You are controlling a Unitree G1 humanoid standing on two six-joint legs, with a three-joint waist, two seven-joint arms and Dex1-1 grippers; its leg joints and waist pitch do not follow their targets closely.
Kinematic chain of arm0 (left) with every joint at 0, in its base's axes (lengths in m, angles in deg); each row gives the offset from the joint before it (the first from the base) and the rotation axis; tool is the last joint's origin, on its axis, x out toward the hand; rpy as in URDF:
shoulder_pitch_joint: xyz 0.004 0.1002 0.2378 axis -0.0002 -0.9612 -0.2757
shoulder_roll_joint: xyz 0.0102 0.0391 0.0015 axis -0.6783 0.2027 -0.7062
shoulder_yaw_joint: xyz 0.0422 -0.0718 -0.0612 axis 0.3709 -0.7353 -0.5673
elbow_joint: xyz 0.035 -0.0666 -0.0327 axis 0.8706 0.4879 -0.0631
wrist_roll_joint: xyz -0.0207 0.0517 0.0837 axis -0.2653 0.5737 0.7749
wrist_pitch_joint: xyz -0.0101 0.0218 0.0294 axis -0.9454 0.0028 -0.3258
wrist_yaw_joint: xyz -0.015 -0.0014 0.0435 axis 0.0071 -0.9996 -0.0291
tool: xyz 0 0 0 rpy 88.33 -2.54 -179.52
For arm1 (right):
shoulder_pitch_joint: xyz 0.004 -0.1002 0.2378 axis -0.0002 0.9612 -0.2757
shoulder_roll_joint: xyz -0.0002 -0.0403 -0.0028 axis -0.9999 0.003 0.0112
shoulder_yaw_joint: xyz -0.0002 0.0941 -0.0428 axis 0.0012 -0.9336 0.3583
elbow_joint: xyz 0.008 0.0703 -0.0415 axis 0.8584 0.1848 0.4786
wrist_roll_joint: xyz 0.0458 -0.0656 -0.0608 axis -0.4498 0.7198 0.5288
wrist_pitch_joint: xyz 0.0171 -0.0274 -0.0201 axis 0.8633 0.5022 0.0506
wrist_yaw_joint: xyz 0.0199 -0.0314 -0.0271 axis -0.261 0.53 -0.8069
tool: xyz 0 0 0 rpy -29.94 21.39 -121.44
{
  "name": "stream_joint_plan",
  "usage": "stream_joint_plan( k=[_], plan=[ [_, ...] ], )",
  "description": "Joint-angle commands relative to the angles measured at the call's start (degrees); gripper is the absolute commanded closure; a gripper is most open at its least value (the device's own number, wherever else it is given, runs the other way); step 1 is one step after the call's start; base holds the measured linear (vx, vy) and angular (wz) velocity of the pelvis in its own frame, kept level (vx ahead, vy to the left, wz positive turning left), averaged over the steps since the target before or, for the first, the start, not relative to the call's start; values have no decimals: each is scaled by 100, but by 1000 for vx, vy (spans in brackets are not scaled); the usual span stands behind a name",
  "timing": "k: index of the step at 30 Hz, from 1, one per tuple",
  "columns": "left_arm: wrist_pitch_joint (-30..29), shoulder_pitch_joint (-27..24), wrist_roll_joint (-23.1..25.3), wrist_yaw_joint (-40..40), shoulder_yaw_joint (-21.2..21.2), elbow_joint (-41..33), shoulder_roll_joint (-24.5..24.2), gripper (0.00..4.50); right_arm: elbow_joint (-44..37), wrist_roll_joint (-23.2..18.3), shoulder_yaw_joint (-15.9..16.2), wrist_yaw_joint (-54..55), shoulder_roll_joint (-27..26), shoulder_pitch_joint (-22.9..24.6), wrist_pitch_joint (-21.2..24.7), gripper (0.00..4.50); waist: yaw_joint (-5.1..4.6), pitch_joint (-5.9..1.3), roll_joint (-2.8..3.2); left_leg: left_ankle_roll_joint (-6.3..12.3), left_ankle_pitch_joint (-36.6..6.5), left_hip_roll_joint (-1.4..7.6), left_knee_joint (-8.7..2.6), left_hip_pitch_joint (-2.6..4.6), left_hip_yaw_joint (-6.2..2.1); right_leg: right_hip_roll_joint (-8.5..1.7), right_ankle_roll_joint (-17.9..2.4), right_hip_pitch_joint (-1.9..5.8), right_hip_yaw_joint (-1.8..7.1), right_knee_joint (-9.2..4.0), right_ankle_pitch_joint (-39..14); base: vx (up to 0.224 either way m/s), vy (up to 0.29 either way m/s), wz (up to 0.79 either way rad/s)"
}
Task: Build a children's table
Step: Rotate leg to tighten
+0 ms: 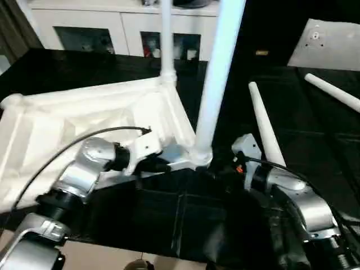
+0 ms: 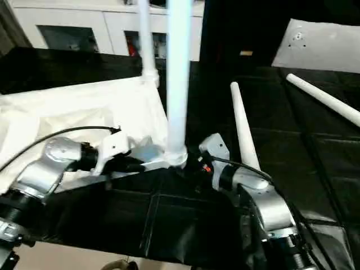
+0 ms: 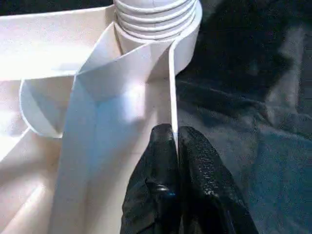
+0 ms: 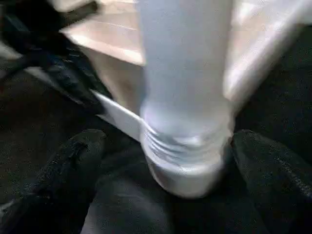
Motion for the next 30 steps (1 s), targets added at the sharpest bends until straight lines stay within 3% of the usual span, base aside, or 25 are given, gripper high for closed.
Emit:
stream_joint_plan(
  k=[1,5,7,13,15,16,20,22,24,30],
  plan=[
    [178,114,-144,615,179,-85,-129,450,-115,-185,176,-678,283,-92,87,8,38,-351,-5,337,-912,217,-344,67,-32,-418,-1415,331,248,-347,-599,0,0,0],
    [205,134,-152,896,261,-94,-235,450,-111,-171,304,-979,472,-163,107,8,93,-371,-9,365,-808,222,-323,63,-26,-426,-1480,331,241,-317,-464,0,0,0],
    [294,122,-200,1095,346,-75,-316,450,-16,-120,457,-1154,595,-257,34,8,162,-430,44,302,-778,223,-303,80,-37,-435,-1501,351,233,-292,-458,0,0,0],
    [449,114,-159,1229,397,-19,-342,450,77,-164,525,-1443,617,-318,23,8,233,-425,0,209,-919,227,-289,62,-30,-430,-1499,332,240,-283,-548,0,0,0],
    [468,115,-157,1260,399,-12,-350,450,88,-201,544,-1494,642,-326,34,34,248,-418,3,168,-1026,226,-292,65,-33,-440,-1445,328,245,-298,-787,0,0,0],
    [507,117,-146,1311,404,-5,-365,450,101,-217,555,-1561,665,-334,30,34,248,-416,-24,160,-1046,225,-295,66,-32,-438,-1415,329,245,-307,-871,0,0,0],
    [587,108,-135,1411,430,9,-401,450,157,-249,593,-1673,704,-369,14,67,280,-419,-10,115,-1084,226,-290,75,-35,-437,-1305,309,253,-320,-1110,0,0,0],
    [634,104,-133,1440,476,21,-416,450,224,-249,593,-1689,701,-399,-24,91,284,-431,-46,133,-1004,221,-282,64,-34,-432,-1300,314,250,-308,-1014,0,0,0],
    [670,103,-118,1455,503,33,-416,450,306,-233,577,-1672,658,-434,-70,103,296,-442,-15,152,-934,220,-269,61,-37,-436,-1324,311,247,-290,-910,0,0,0],
    [755,105,-67,1470,552,52,-399,450,446,-183,573,-1621,540,-484,-189,152,297,-461,-13,185,-819,213,-251,57,-33,-422,-1397,321,234,-256,-631,0,0,0]
  ],
)
